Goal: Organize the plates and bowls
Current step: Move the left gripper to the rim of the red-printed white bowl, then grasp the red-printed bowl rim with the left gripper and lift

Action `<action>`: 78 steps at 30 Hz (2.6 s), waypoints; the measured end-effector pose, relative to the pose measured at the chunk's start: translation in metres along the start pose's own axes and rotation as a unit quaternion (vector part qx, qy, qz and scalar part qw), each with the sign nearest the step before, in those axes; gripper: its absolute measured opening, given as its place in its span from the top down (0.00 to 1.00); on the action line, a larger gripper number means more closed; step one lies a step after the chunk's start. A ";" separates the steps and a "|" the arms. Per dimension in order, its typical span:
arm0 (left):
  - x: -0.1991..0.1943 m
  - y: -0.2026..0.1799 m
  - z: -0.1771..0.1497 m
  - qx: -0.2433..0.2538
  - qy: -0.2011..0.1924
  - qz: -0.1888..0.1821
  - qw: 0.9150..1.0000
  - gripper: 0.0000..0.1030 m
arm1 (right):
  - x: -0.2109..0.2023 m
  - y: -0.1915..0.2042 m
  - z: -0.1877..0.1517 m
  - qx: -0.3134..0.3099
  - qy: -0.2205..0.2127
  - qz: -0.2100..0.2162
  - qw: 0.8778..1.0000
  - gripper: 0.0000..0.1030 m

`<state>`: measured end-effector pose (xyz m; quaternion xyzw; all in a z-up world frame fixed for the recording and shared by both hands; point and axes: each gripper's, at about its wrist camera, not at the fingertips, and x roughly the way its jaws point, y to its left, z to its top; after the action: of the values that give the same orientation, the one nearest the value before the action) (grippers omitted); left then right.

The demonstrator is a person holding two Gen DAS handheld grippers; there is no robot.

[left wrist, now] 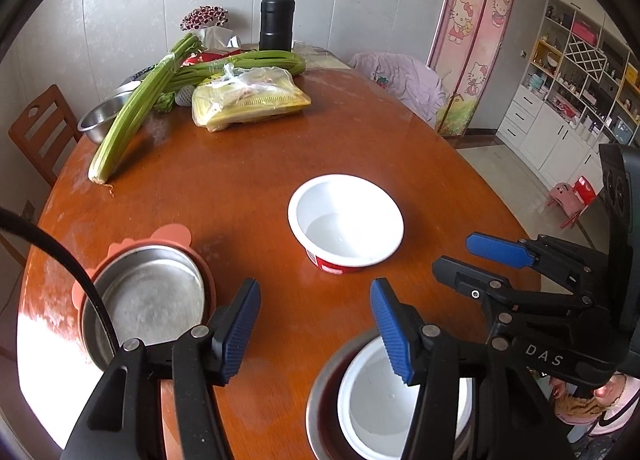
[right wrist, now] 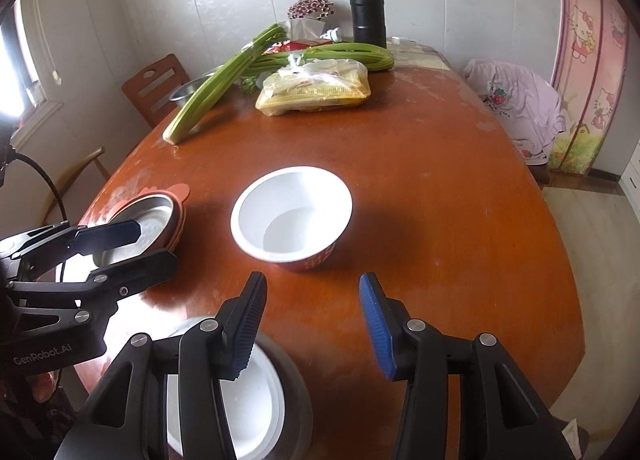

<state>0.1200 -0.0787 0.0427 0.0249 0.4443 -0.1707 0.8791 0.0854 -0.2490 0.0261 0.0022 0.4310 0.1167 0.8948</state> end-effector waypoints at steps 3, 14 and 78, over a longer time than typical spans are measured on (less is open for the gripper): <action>0.005 0.000 0.007 0.006 -0.002 0.010 1.000 0.45 | 0.005 -0.003 0.007 0.003 0.001 -0.001 1.000 0.51; 0.026 0.005 0.029 0.011 0.006 0.020 1.000 0.44 | 0.023 -0.011 0.032 0.007 0.007 -0.002 1.000 0.50; 0.086 0.012 0.046 -0.019 0.060 -0.033 0.998 0.72 | 0.086 -0.009 0.040 -0.015 0.069 0.041 0.997 0.67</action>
<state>0.2062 -0.1004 0.0013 0.0039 0.4996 -0.1893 0.8453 0.1699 -0.2358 -0.0162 -0.0014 0.4898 0.1598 0.8570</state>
